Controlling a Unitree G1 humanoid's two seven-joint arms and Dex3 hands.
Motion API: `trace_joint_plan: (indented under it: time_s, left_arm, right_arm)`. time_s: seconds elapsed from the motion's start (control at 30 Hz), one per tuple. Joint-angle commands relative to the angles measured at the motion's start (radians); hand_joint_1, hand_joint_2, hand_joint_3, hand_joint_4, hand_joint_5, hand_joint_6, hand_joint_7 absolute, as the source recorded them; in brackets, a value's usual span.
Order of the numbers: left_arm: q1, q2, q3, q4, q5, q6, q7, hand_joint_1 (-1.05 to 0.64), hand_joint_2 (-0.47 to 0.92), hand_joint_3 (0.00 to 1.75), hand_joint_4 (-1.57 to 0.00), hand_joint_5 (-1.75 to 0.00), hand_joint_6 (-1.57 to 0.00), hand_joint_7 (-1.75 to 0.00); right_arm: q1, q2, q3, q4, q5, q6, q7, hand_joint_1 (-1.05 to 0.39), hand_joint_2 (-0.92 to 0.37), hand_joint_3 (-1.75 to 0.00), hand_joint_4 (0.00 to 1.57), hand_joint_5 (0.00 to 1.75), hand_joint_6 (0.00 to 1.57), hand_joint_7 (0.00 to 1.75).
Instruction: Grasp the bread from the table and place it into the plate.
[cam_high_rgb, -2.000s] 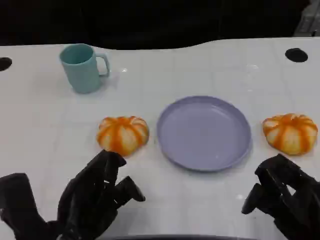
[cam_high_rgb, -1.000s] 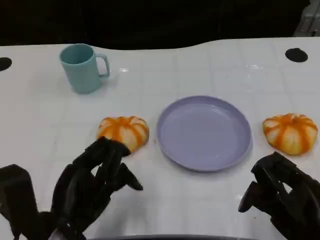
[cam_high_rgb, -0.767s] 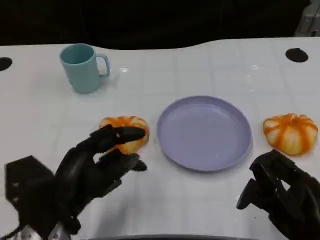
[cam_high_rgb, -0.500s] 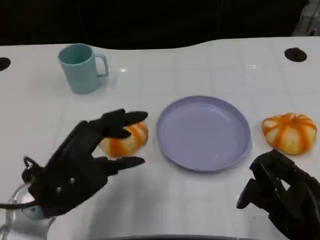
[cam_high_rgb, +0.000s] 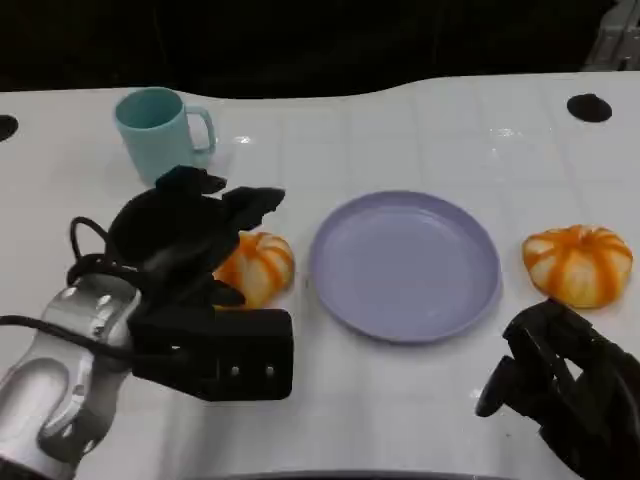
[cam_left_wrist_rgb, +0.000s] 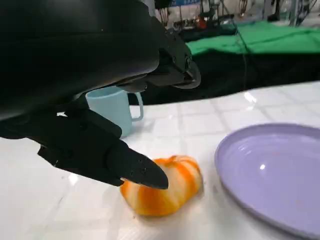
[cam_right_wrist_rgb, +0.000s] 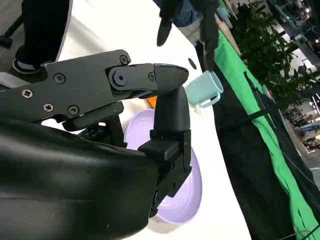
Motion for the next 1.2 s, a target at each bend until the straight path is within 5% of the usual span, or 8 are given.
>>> trace_joint_plan:
  time_s: [0.03, 0.67, 1.2]
  left_arm:
    - [-0.094, -0.024, -0.054, 0.169, 0.055, 0.028, 0.037, -0.31, 0.74, 0.0, -0.01, -0.37, -0.29, -0.01]
    - [-0.434, -0.178, -0.177, 0.85, -0.011, -0.026, 0.094, -0.45, 0.74, 0.0, -0.01, -0.25, -0.23, 0.0]
    - [-0.546, -0.255, -0.208, 1.137, -0.079, -0.112, 0.109, -0.36, 0.78, 0.01, -0.04, -0.16, -0.21, 0.0]
  right_arm:
    - [0.006, -0.009, -0.012, -0.011, 0.007, 0.001, -0.003, -0.51, -0.92, -0.28, 0.63, 1.75, 0.41, 1.72]
    - [0.028, -0.016, -0.01, -0.028, 0.013, 0.002, 0.001, -0.52, -0.92, -0.27, 0.61, 1.75, 0.41, 1.69]
    - [0.034, -0.016, -0.015, -0.038, 0.025, 0.013, -0.002, -0.52, -0.92, -0.26, 0.61, 1.75, 0.43, 1.67]
